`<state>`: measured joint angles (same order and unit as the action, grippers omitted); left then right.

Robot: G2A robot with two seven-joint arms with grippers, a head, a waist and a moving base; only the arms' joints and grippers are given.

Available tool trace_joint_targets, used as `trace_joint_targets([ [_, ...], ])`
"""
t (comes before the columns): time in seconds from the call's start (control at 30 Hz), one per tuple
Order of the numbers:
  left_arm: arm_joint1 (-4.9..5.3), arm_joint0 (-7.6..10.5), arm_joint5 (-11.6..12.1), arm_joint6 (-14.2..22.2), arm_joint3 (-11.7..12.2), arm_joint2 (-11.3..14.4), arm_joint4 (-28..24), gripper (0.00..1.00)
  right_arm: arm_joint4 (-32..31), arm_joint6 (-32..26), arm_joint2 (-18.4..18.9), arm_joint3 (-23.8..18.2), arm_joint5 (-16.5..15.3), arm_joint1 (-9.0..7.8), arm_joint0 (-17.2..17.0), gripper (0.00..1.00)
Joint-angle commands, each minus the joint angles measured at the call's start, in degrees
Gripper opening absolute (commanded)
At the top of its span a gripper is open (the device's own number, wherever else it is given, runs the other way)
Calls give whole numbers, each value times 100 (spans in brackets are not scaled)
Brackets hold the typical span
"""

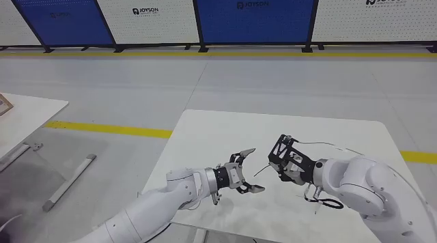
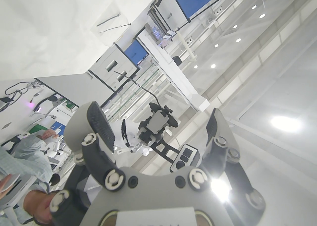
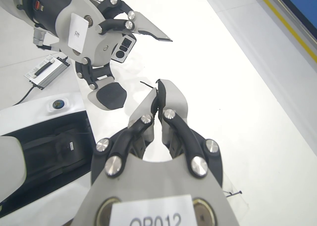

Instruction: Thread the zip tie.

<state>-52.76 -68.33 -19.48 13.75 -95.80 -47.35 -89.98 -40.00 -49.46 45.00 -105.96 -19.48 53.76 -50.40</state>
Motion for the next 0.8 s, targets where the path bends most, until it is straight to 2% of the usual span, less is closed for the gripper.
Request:
trace_joint_targets([
  [0.0,-65,-76,0,37,47,-64,2,96,-63,84,-4,-26,0,1,-60,0],
  [0.03,-96,-107,0,61,60,-80,2,71,-131,92,-3,-47,0,0,-81,0],
  [0.07,-140,-157,0,128,86,-97,2,57,-180,85,1,-66,0,-1,-107,0],
  [0.1,-173,-188,0,202,106,-121,2,46,-200,72,5,-77,0,0,-121,0],
  [0.2,-262,-268,0,479,169,-198,2,23,-232,43,20,-112,0,6,-153,0],
  [0.23,-279,-278,0,492,183,-209,2,7,-237,38,25,-120,0,9,-159,0],
  [0.33,-317,-278,0,391,207,-224,2,0,-258,45,38,-141,0,17,-176,0],
  [0.53,-375,-265,0,142,196,-298,2,0,-301,87,99,-234,0,21,-228,0],
  [0.6,-382,-272,0,122,168,-305,2,7,-302,87,103,-238,0,20,-232,0],
  [0.63,-382,-276,0,113,156,-309,2,4,-302,87,103,-238,0,20,-232,0],
  [0.7,-377,-282,0,94,135,-322,2,7,-302,87,103,-238,0,20,-232,0],
  [0.77,-369,-283,0,72,115,-323,2,5,-302,87,103,-238,0,20,-232,0],
])
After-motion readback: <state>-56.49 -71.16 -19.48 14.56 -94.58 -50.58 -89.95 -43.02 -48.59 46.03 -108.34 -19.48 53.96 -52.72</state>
